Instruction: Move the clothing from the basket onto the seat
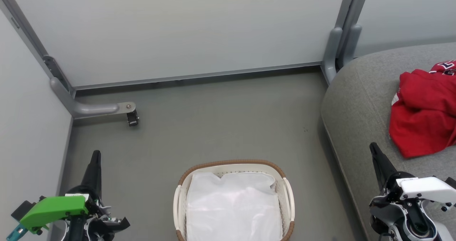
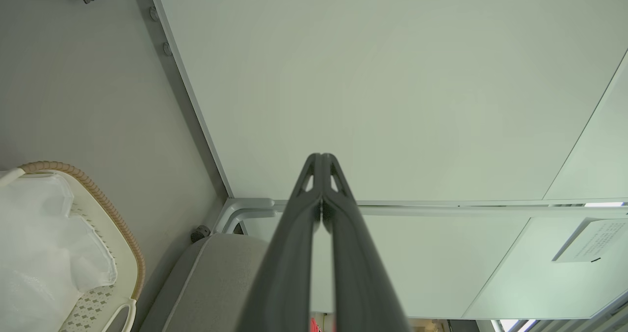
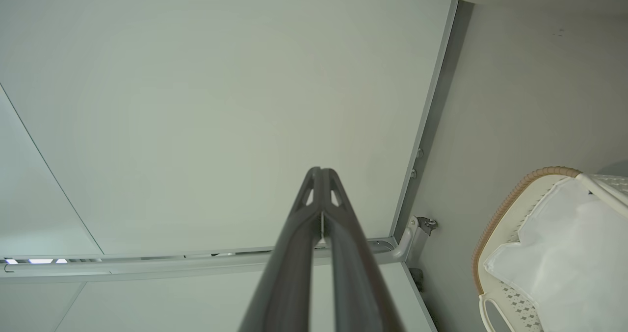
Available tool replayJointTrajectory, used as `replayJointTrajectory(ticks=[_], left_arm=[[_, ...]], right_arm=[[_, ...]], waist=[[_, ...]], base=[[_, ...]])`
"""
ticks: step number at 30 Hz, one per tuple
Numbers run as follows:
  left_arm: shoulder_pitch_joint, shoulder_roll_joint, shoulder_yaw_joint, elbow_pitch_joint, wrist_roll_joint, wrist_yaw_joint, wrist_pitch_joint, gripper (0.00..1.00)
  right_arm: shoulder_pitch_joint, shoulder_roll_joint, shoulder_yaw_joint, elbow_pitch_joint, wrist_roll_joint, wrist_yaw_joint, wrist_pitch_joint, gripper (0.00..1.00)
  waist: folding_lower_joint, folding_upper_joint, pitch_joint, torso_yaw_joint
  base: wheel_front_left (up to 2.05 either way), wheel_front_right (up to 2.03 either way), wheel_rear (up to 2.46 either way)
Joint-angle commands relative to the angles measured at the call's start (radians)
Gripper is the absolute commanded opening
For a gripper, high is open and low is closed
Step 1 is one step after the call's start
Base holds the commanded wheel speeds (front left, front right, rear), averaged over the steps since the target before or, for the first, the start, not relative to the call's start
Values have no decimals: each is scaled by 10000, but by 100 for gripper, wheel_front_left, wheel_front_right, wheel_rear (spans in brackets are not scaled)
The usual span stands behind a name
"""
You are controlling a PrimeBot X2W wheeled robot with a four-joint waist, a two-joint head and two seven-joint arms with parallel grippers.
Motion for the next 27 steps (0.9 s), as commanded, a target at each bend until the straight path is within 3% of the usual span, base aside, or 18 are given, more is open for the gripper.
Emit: replayJointTrajectory(ticks=[1, 27], left_arm=[[-126, 69, 29, -42, -89, -64, 45, 0], [-122, 69, 27, -39, -87, -64, 43, 0]], right_arm=[[114, -63, -31, -61, 95, -3, 36, 0], [113, -63, -24, -55, 94, -3, 35, 0]], waist=[[0, 0, -2, -1], [0, 0, -2, -1]], base=[[0, 0, 0], [0, 0, 0]])
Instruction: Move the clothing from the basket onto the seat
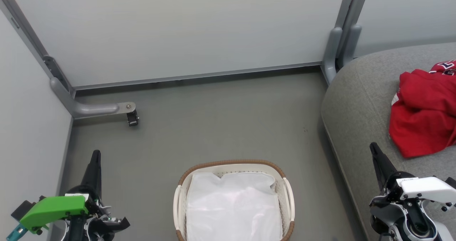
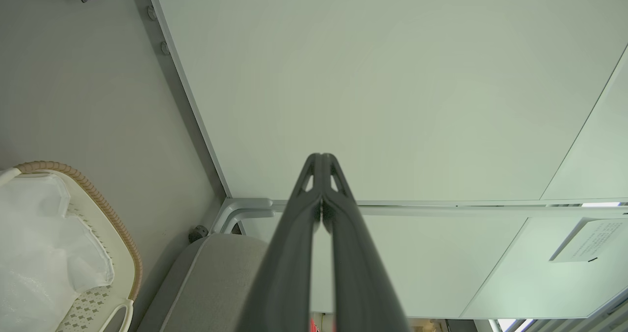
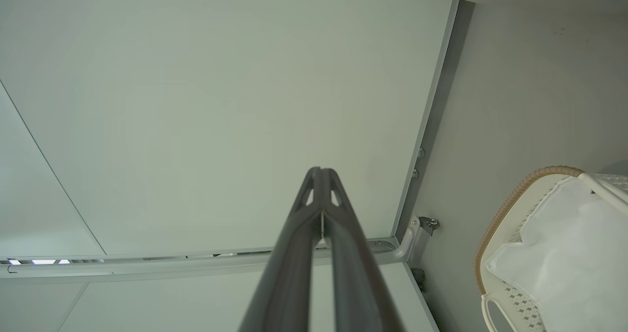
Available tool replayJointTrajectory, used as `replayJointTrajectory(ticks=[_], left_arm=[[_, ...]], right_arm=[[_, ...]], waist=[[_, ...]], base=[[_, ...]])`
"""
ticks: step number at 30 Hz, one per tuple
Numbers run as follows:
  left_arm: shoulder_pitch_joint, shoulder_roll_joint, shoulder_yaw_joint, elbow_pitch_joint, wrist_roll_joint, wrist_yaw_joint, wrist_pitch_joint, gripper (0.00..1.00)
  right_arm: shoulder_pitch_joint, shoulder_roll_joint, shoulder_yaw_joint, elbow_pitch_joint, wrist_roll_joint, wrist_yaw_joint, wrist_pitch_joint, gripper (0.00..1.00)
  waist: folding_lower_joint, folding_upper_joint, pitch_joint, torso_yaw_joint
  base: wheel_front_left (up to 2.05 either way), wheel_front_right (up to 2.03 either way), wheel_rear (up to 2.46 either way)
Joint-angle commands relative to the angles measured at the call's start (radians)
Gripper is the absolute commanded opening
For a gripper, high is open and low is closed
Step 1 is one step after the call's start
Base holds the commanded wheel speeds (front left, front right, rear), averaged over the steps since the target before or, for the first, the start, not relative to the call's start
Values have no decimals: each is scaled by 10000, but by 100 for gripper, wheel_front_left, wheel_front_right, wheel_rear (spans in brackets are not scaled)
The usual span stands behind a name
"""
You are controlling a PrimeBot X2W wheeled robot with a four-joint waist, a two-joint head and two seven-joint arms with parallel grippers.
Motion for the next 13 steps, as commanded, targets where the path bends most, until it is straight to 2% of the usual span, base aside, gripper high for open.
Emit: replayJointTrajectory(ticks=[1, 13], left_arm=[[-107, 69, 22, -23, -37, -62, 33, 0], [-107, 69, 21, -24, -38, -63, 33, 0]], right_arm=[[110, -63, -16, -38, 36, -3, 33, 0], [110, -63, -16, -38, 37, -3, 32, 0]], waist=[[0, -1, 0, 0], [0, -1, 0, 0]], base=[[0, 0, 0], [0, 0, 0]])
